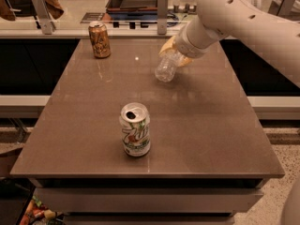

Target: Place water bottle upright

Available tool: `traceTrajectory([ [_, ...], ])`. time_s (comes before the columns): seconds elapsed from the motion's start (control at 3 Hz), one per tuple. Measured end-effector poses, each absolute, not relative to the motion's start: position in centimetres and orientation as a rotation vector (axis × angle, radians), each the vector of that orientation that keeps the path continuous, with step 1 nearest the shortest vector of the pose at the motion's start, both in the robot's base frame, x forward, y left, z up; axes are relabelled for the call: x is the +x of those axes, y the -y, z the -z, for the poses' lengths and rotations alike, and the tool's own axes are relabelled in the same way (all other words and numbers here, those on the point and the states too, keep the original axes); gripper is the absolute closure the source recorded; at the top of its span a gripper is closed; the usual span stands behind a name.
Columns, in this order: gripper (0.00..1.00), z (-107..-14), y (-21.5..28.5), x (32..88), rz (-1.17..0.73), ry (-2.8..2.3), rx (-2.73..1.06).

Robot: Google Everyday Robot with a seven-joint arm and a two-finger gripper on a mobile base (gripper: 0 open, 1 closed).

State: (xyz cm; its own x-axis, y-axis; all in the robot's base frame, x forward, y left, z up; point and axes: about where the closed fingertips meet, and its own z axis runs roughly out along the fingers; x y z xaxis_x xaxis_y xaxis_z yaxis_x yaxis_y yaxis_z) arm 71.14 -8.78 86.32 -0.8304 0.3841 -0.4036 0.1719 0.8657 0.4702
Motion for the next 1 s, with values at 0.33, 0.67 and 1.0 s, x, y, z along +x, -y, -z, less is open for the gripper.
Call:
traceTrajectory([
  [0.33, 1.0, -87.4, 10.6, 72.7, -0.683, -2.437, 0.381],
  [0.67, 1.0, -88.6, 12.8, 73.6, -0.729, -2.334, 0.374],
  [1.0, 1.0, -89.7, 14.5, 74.0, -0.721, -2.23, 0.366],
])
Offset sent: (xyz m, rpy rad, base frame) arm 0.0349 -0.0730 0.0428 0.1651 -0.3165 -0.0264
